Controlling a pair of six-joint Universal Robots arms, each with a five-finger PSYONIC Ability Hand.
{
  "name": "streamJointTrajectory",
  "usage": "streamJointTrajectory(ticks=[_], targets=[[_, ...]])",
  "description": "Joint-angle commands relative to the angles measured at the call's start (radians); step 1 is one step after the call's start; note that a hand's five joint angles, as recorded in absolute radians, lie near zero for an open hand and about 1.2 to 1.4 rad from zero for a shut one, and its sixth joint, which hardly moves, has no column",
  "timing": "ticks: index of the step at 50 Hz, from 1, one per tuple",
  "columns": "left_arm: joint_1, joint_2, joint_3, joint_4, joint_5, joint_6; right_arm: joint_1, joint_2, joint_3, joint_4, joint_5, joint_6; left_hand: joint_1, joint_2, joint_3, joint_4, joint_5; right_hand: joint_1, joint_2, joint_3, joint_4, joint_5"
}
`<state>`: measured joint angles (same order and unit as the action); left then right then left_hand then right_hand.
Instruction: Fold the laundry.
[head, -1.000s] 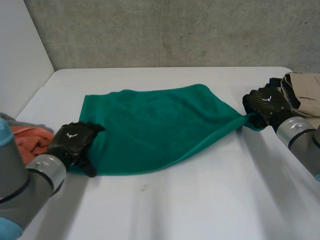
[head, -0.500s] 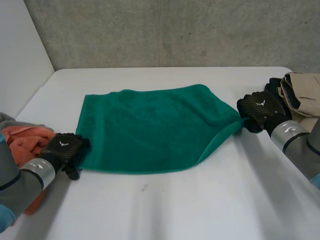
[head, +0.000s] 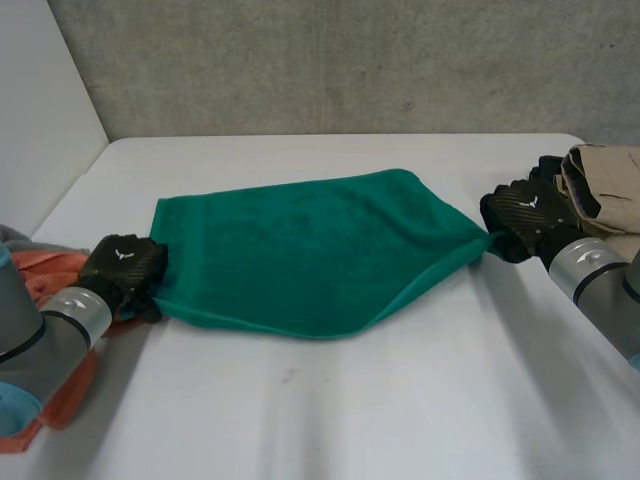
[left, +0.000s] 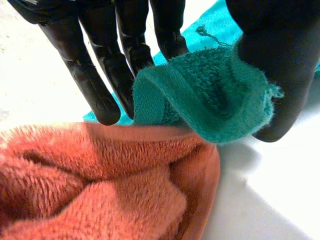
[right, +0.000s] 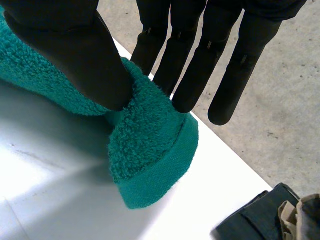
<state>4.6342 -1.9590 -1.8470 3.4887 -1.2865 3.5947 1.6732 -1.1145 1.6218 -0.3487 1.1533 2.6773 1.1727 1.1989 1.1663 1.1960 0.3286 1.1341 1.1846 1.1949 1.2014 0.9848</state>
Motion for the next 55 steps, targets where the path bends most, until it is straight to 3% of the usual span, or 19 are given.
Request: streamJointTrajectory(ticks=[1, 14, 20, 25, 28, 30, 34, 36, 40, 41, 43, 48, 55], targets=[[-0.015, 0.084, -0.032, -0.04, -0.011, -0.063, -0.01, -0.041, -0.011, 0.069, -0.006, -0.048, 0.224, 0.197, 0.23, 0.2, 0.893, 0.262, 0.212, 0.201, 0.195, 0.237], [-0.031, 0.337, -0.142, -0.412, 0.045, -0.018, -0.142, -0.215, 0.009, 0.535, -0.07, -0.514, 0.224, 0.197, 0.23, 0.2, 0.893, 0.262, 0.212, 0.201, 0.195, 0.237], [-0.037, 0.269, -0.158, -0.269, 0.066, 0.001, -0.107, -0.166, 0.023, 0.511, -0.121, -0.459, 0.224, 0.197, 0.23, 0.2, 0.893, 0.262, 0.212, 0.201, 0.195, 0.237], [-0.048, 0.14, -0.146, -0.151, 0.023, 0.024, -0.084, -0.088, 0.021, 0.459, -0.096, -0.404, -0.212, -0.239, -0.206, -0.236, 0.457, 0.262, 0.212, 0.201, 0.195, 0.237], [-0.057, 0.109, -0.144, -0.151, 0.003, 0.045, -0.087, -0.077, 0.023, 0.445, -0.087, -0.395, -0.331, -0.357, -0.324, -0.354, 0.339, 0.262, 0.212, 0.201, 0.195, 0.237], [-0.067, 0.1, -0.15, -0.146, -0.011, 0.07, -0.093, -0.074, 0.024, 0.435, -0.089, -0.386, -0.568, -0.594, -0.562, -0.591, 0.101, 0.262, 0.212, 0.201, 0.195, 0.237], [-0.078, 0.104, -0.158, -0.137, -0.025, 0.098, -0.102, -0.079, 0.026, 0.421, -0.089, -0.361, -0.607, -0.633, -0.601, -0.63, 0.063, 0.262, 0.212, 0.201, 0.195, 0.237], [-0.081, 0.112, -0.164, -0.128, -0.023, 0.099, -0.104, -0.082, 0.024, 0.416, -0.089, -0.352, -0.59, -0.616, -0.583, -0.613, 0.08, 0.262, 0.212, 0.201, 0.195, 0.237], [-0.092, 0.156, -0.187, -0.099, -0.011, 0.098, -0.105, -0.1, 0.026, 0.416, -0.087, -0.343, -0.212, -0.238, -0.205, -0.235, 0.458, 0.262, 0.212, 0.201, 0.195, 0.237], [-0.097, 0.175, -0.198, -0.094, -0.002, 0.098, -0.107, -0.11, 0.029, 0.418, -0.086, -0.343, 0.019, -0.007, 0.025, -0.004, 0.689, 0.262, 0.212, 0.201, 0.195, 0.237], [-0.1, 0.196, -0.207, -0.094, 0.0, 0.099, -0.107, -0.122, 0.032, 0.421, -0.084, -0.344, 0.223, 0.197, 0.229, 0.2, 0.892, 0.262, 0.212, 0.201, 0.195, 0.237], [-0.112, 0.313, -0.251, -0.144, 0.0, 0.096, -0.119, -0.16, 0.041, 0.461, -0.076, -0.369, 0.224, 0.197, 0.23, 0.2, 0.893, 0.262, 0.212, 0.201, 0.195, 0.237], [-0.094, 0.46, -0.288, -0.302, 0.036, 0.075, -0.191, -0.26, 0.067, 0.637, -0.087, -0.571, 0.224, 0.197, 0.23, 0.2, 0.893, 0.262, 0.212, 0.201, 0.195, 0.237]])
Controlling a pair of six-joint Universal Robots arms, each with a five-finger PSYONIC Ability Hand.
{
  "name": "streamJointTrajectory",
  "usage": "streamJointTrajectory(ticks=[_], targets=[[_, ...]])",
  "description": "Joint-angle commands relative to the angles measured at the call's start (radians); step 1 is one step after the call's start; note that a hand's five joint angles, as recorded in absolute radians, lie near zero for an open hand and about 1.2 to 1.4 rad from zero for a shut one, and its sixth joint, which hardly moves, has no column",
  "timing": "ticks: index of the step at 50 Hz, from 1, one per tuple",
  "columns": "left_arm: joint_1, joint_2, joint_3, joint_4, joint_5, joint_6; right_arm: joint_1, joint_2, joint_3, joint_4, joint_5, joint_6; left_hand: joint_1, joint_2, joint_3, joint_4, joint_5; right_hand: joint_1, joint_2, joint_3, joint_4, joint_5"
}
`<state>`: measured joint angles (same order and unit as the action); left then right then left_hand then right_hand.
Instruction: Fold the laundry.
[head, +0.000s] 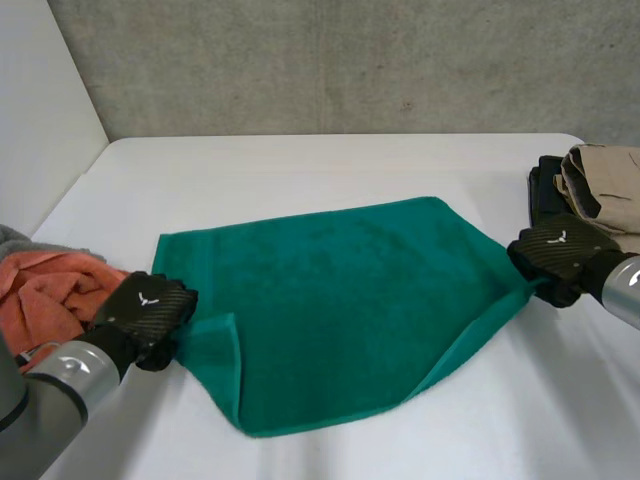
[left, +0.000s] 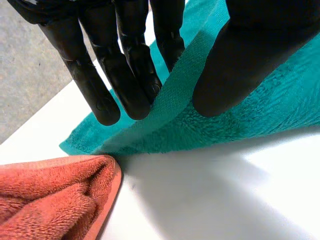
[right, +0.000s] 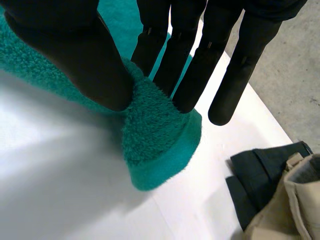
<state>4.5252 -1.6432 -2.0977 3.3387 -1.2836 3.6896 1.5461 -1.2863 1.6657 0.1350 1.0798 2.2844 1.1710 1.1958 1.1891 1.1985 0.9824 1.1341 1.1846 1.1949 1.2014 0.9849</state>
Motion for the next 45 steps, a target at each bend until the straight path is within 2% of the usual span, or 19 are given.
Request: streamJointTrajectory(ticks=[1, 5, 10, 15, 17, 19, 23, 28, 32, 35, 37, 38, 42, 45], targets=[[0.017, 0.152, -0.041, -0.163, 0.038, -0.022, -0.066, -0.093, 0.026, 0.166, -0.023, -0.189, 0.225, 0.2, 0.207, 0.198, 0.239, 0.262, 0.212, 0.201, 0.195, 0.237], [0.04, 0.155, -0.038, -0.208, 0.05, -0.025, -0.06, -0.103, 0.028, 0.196, -0.046, -0.184, 0.225, 0.2, 0.207, 0.198, 0.239, 0.262, 0.212, 0.201, 0.195, 0.237], [0.069, 0.187, -0.022, -0.307, 0.049, -0.022, -0.087, -0.156, 0.032, 0.308, -0.003, -0.204, 0.225, 0.2, 0.207, 0.198, 0.239, 0.262, 0.212, 0.201, 0.195, 0.237], [0.069, 0.207, -0.019, -0.406, 0.038, -0.028, -0.118, -0.196, 0.075, 0.377, 0.037, -0.339, 0.225, 0.2, 0.207, 0.198, 0.239, 0.262, 0.212, 0.201, 0.195, 0.237], [0.069, 0.188, -0.013, -0.391, 0.032, -0.028, -0.113, -0.18, 0.075, 0.367, 0.022, -0.4, 0.225, 0.2, 0.207, 0.198, 0.239, 0.262, 0.212, 0.201, 0.195, 0.237], [0.075, 0.146, -0.004, -0.354, 0.024, -0.023, -0.095, -0.148, 0.066, 0.345, 0.014, -0.398, 0.225, 0.2, 0.207, 0.198, 0.239, 0.262, 0.212, 0.201, 0.195, 0.237], [0.083, -0.021, 0.089, -0.205, -0.014, -0.023, -0.028, -0.035, -0.009, 0.276, 0.044, -0.294, 0.225, 0.2, 0.207, 0.198, 0.239, 0.262, 0.212, 0.201, 0.195, 0.237], [0.063, -0.132, 0.266, -0.13, -0.045, -0.045, 0.038, 0.062, -0.167, 0.204, 0.086, -0.181, 0.225, 0.2, 0.207, 0.198, 0.239, 0.262, 0.212, 0.201, 0.195, 0.237], [0.025, -0.138, 0.471, -0.064, -0.053, -0.118, 0.08, 0.096, -0.386, 0.085, 0.129, -0.002, 0.225, 0.2, 0.207, 0.198, 0.239, 0.262, 0.212, 0.201, 0.195, 0.237], [0.02, -0.136, 0.684, 0.057, -0.101, -0.262, 0.089, 0.09, -0.562, -0.158, 0.195, 0.282, 0.225, 0.2, 0.207, 0.198, 0.239, 0.262, 0.212, 0.201, 0.195, 0.237], [0.029, -0.142, 0.754, 0.116, -0.141, -0.33, 0.086, 0.079, -0.584, -0.286, 0.218, 0.393, 0.225, 0.2, 0.207, 0.198, 0.239, 0.262, 0.212, 0.201, 0.195, 0.237], [0.038, -0.153, 0.815, 0.178, -0.187, -0.397, 0.085, 0.065, -0.581, -0.431, 0.233, 0.491, 0.225, 0.2, 0.207, 0.198, 0.239, 0.262, 0.212, 0.201, 0.195, 0.237], [0.055, -0.167, 0.921, 0.269, -0.289, -0.549, 0.086, 0.045, -0.535, -0.749, 0.264, 0.662, 0.225, 0.2, 0.207, 0.198, 0.239, 0.262, 0.212, 0.201, 0.195, 0.237], [0.064, -0.202, 0.987, 0.24, -0.318, -0.614, 0.089, 0.044, -0.497, -0.801, 0.256, 0.675, 0.225, 0.2, 0.207, 0.198, 0.239, 0.262, 0.212, 0.201, 0.195, 0.237]])
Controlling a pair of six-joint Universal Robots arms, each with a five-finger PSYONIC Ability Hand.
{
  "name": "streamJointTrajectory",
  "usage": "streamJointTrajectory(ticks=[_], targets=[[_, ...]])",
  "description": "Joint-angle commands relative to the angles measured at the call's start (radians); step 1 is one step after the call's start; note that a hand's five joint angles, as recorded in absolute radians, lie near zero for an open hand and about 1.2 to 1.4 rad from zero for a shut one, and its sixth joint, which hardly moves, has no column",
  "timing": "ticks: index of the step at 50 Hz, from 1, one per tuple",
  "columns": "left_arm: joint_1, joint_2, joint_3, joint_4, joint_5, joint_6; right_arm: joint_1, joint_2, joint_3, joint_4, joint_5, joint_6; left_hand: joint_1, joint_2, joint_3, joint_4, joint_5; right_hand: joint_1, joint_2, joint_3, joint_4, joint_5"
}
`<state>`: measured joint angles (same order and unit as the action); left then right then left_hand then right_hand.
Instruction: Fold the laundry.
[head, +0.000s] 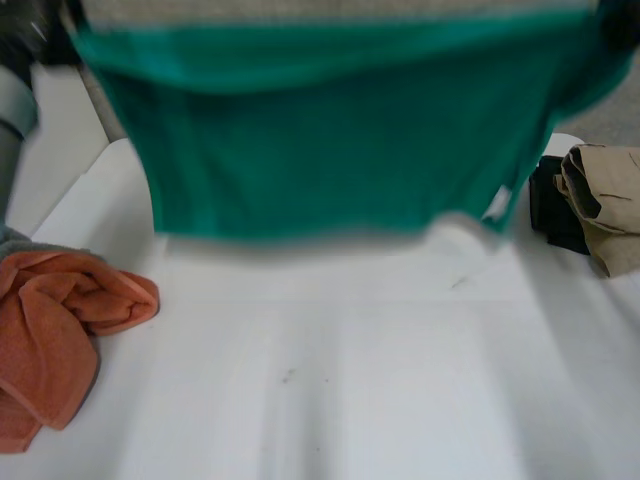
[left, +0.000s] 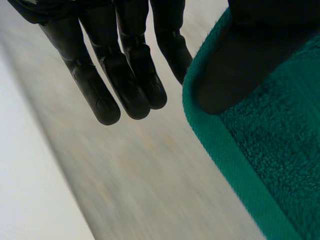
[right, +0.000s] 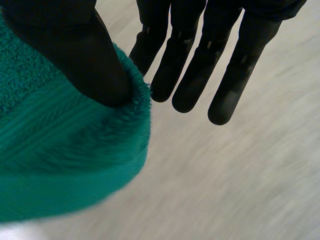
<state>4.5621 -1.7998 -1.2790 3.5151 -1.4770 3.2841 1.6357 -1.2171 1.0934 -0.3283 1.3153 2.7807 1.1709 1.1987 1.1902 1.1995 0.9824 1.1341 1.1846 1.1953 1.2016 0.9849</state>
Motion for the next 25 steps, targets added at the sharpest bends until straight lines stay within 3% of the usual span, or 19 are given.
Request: streamJointTrajectory(ticks=[1, 9, 19, 25], targets=[[0.029, -0.056, 0.182, 0.048, -0.123, -0.213, 0.003, -0.022, 0.079, -0.334, 0.015, 0.175, 0.225, 0.198, 0.206, 0.197, 0.239, 0.262, 0.212, 0.201, 0.195, 0.237], [-0.008, -0.125, 0.133, -0.114, -0.048, -0.218, 0.045, 0.03, 0.132, -0.25, -0.062, 0.103, 0.225, 0.198, 0.206, 0.197, 0.239, 0.262, 0.212, 0.201, 0.195, 0.237], [-0.018, -0.251, -0.143, -0.036, -0.028, -0.141, 0.035, 0.149, 0.221, -0.192, -0.087, -0.026, 0.225, 0.198, 0.206, 0.197, 0.239, 0.262, 0.212, 0.201, 0.195, 0.237], [-0.018, -0.28, -0.275, -0.047, -0.002, -0.074, 0.003, 0.214, 0.292, -0.057, -0.13, -0.185, 0.225, 0.198, 0.206, 0.197, 0.239, 0.262, 0.212, 0.201, 0.195, 0.237]])
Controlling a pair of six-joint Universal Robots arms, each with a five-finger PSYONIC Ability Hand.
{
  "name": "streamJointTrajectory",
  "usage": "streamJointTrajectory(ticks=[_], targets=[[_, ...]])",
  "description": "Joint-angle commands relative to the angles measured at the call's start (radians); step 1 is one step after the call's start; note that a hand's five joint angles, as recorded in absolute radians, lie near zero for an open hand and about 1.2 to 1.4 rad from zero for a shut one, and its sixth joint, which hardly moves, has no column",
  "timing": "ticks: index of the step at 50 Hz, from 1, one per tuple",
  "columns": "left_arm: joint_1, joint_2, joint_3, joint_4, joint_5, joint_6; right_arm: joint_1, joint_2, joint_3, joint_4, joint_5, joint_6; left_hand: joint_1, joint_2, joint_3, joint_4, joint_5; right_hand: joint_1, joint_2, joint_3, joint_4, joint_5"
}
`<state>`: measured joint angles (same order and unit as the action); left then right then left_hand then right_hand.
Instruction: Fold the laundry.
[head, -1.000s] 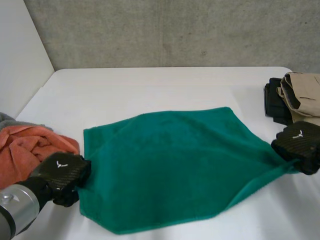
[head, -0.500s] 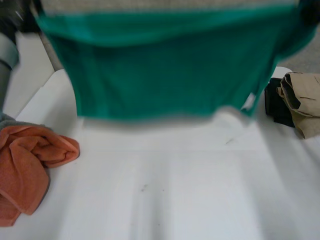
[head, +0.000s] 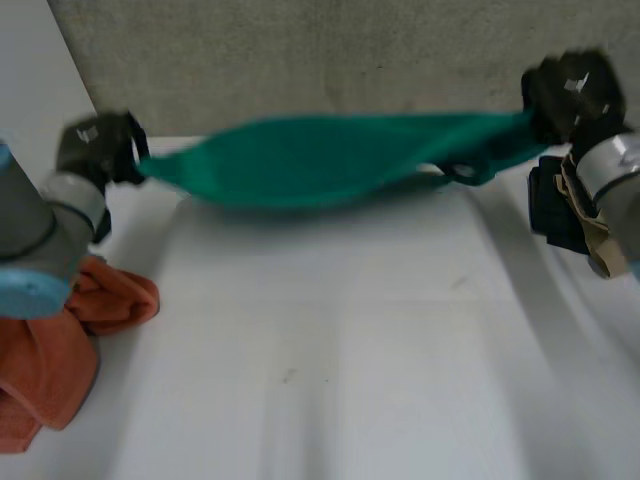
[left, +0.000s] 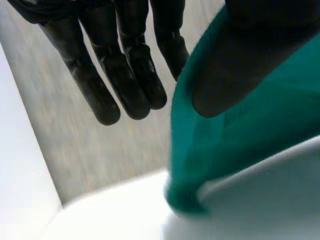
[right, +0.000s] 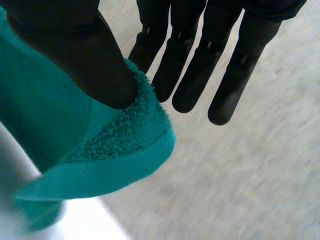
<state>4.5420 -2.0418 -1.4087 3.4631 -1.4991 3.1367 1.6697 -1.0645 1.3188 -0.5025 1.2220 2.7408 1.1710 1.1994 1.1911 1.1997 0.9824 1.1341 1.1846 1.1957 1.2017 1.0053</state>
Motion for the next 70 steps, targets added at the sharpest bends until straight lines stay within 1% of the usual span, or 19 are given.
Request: streamJointTrajectory(ticks=[1, 5, 6, 9, 10, 14, 19, 21, 24, 32, 37, 44, 50, 51, 52, 53, 55, 64, 70], targets=[[0.002, -0.032, -0.163, -0.007, 0.028, 0.083, -0.037, 0.06, 0.077, 0.146, -0.041, -0.17, 0.225, 0.197, 0.205, 0.197, 0.239, 0.262, 0.212, 0.201, 0.195, 0.216], [0.011, 0.032, -0.259, -0.116, 0.089, 0.144, -0.065, 0.028, 0.128, 0.339, -0.065, -0.312, 0.225, 0.197, 0.205, 0.197, 0.239, 0.262, 0.212, 0.201, 0.195, 0.216], [0.023, 0.073, -0.297, -0.183, 0.109, 0.175, -0.079, -0.001, 0.151, 0.443, -0.067, -0.378, 0.225, 0.197, 0.205, 0.197, 0.239, 0.262, 0.212, 0.201, 0.195, 0.216], [0.046, 0.152, -0.352, -0.31, 0.138, 0.23, -0.111, -0.06, 0.184, 0.605, -0.064, -0.49, 0.225, 0.197, 0.205, 0.197, 0.239, 0.262, 0.212, 0.201, 0.195, 0.216], [0.061, 0.207, -0.386, -0.406, 0.152, 0.27, -0.14, -0.096, 0.209, 0.705, -0.058, -0.563, 0.225, 0.197, 0.205, 0.197, 0.239, 0.262, 0.212, 0.201, 0.195, 0.216], [0.1, 0.317, -0.446, -0.631, 0.155, 0.396, -0.211, -0.172, 0.27, 0.933, -0.033, -0.755, 0.225, 0.197, 0.205, 0.197, 0.239, 0.262, 0.212, 0.201, 0.195, 0.216], [0.144, 0.356, -0.452, -0.803, 0.157, 0.528, -0.251, -0.19, 0.289, 1.056, -0.022, -0.895, 0.225, 0.197, 0.205, 0.197, 0.239, 0.262, 0.212, 0.201, 0.195, 0.216], [0.15, 0.35, -0.434, -0.802, 0.155, 0.557, -0.239, -0.183, 0.283, 1.042, -0.027, -0.877, 0.225, 0.197, 0.205, 0.197, 0.239, 0.262, 0.212, 0.201, 0.195, 0.216], [0.14, 0.319, -0.383, -0.762, 0.149, 0.54, -0.197, -0.129, 0.244, 0.981, -0.027, -0.802, 0.225, 0.197, 0.205, 0.197, 0.239, 0.262, 0.212, 0.201, 0.195, 0.216], [0.078, 0.174, -0.217, -0.589, 0.091, 0.372, -0.104, -0.006, 0.103, 0.787, 0.04, -0.575, 0.225, 0.197, 0.205, 0.197, 0.239, 0.262, 0.212, 0.201, 0.195, 0.216], [0.048, 0.053, -0.101, -0.509, 0.04, 0.296, -0.056, 0.052, 0.056, 0.563, 0.048, -0.434, 0.225, 0.197, 0.205, 0.197, 0.239, 0.262, 0.212, 0.201, 0.195, 0.216], [0.011, -0.087, 0.036, -0.501, -0.061, 0.275, -0.019, 0.144, 0.016, 0.328, 0.089, -0.398, 0.225, 0.197, 0.205, 0.197, 0.239, 0.262, 0.212, 0.201, 0.195, 0.216], [-0.02, -0.172, 0.129, -0.49, -0.095, 0.269, -0.005, 0.219, -0.047, 0.294, 0.163, -0.401, 0.225, 0.197, 0.205, 0.197, 0.239, 0.262, 0.212, 0.201, 0.195, 0.216], [-0.023, -0.181, 0.14, -0.49, -0.095, 0.267, -0.002, 0.23, -0.055, 0.3, 0.174, -0.403, 0.225, 0.197, 0.205, 0.197, 0.239, 0.058, 0.008, -0.003, -0.009, 0.013], [-0.031, -0.193, 0.16, -0.49, -0.095, 0.261, 0.002, 0.248, -0.072, 0.312, 0.189, -0.405, 0.06, 0.031, 0.04, 0.031, 0.074, -0.682, -0.732, -0.744, -0.75, -0.728], [-0.037, -0.198, 0.169, -0.49, -0.093, 0.26, 0.007, 0.256, -0.081, 0.32, 0.198, -0.405, -0.267, -0.296, -0.287, -0.296, -0.253, -0.96, -1.01, -1.021, -1.027, -1.005], [-0.046, -0.201, 0.186, -0.492, -0.099, 0.256, 0.015, 0.267, -0.093, 0.326, 0.215, -0.406, -0.996, -1.025, -1.017, -1.025, -0.982, -0.96, -1.01, -1.021, -1.027, -1.005], [-0.066, -0.123, 0.153, -0.429, -0.112, 0.192, 0.022, 0.242, -0.118, 0.303, 0.22, -0.308, -0.996, -1.025, -1.017, -1.025, -0.982, -0.96, -1.01, -1.021, -1.027, -1.005], [-0.09, -0.074, 0.062, -0.354, -0.099, 0.216, 0.018, 0.195, -0.101, 0.315, 0.214, -0.263, -0.996, -1.025, -1.017, -1.025, -0.982, -0.96, -1.01, -1.021, -1.027, -1.005]])
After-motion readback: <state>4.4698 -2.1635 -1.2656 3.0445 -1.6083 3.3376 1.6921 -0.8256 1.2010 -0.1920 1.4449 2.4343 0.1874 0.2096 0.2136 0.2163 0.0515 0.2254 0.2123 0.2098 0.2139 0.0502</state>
